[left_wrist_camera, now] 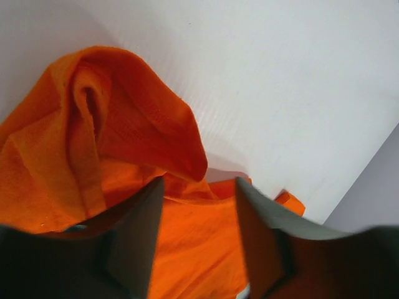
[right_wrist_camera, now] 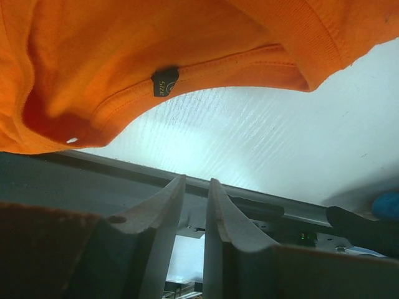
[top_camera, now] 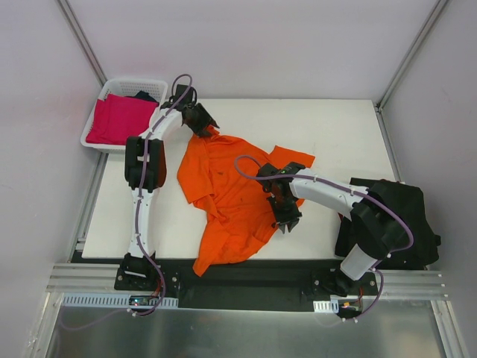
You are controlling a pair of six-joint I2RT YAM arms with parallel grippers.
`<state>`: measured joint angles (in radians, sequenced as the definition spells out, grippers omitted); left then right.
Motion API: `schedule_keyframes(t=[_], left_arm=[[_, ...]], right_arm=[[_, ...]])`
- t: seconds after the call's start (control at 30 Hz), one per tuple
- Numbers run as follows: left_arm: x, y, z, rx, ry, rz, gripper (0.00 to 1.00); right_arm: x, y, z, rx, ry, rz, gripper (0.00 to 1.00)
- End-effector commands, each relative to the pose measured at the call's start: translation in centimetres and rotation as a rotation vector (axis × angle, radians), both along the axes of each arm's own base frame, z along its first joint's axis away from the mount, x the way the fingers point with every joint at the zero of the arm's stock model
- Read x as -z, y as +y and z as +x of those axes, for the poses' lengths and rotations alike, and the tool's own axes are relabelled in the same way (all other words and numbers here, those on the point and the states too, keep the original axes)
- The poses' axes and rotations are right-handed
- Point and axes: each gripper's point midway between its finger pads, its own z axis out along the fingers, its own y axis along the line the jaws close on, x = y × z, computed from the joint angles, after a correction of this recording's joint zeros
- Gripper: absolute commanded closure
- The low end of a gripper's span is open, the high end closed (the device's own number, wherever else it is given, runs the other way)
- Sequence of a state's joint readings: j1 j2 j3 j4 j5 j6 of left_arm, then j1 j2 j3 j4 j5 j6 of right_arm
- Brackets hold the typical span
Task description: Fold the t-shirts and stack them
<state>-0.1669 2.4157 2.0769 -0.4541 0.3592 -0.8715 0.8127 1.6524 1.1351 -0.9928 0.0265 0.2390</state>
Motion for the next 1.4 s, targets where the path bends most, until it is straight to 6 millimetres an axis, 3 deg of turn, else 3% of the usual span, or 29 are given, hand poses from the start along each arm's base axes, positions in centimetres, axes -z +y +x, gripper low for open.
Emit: schedule_keyframes(t=[0.0,0.17,0.33,0.43,0.7,0.97,1.07,1.3,1.37], left_arm=[[-0.6,0.2,0.2,0.011,-0.024,0.018,0.59],[0.1,0.6,0.3,0.011,-0.020,0.030,0.70],[0.3,0.7,0.1,0.016,-0.017,0.033,0.93],[0.2,0.9,0.1,0.016,-0.017,0.037,0.98],[-0.1,1.0,-0.1,0.013,-0.020,0.036,1.00],[-5.5,0.6,2.5,-0.018,-0.128,-0.024,1.00],[-6.1,0.9,3.3,-0.036,-0.143,-0.037,1.00],[-4.5,1.9,3.8,-0.052,-0.119,-0.035,1.00],[-4.2,2.1,3.8,-0.054,-0.113,-0.033,0.91]], right_arm=[[-0.8,-0.1,0.1,0.002,-0.012,-0.018,0.75],[-1.0,-0.7,-0.2,0.006,-0.019,-0.027,0.75],[-1.0,-0.7,-0.1,0.003,-0.021,-0.029,0.75],[-1.0,-0.6,0.0,0.001,-0.021,-0.027,0.75],[-0.8,-0.8,-0.2,0.004,-0.016,-0.028,0.75],[-0.8,-0.7,-0.2,0.001,-0.017,-0.027,0.75],[-1.0,-0.8,-0.2,0.001,-0.021,-0.029,0.75],[-1.1,-1.3,-0.5,0.005,-0.023,-0.037,0.75],[-1.1,-1.4,-0.6,0.007,-0.022,-0.038,0.75]])
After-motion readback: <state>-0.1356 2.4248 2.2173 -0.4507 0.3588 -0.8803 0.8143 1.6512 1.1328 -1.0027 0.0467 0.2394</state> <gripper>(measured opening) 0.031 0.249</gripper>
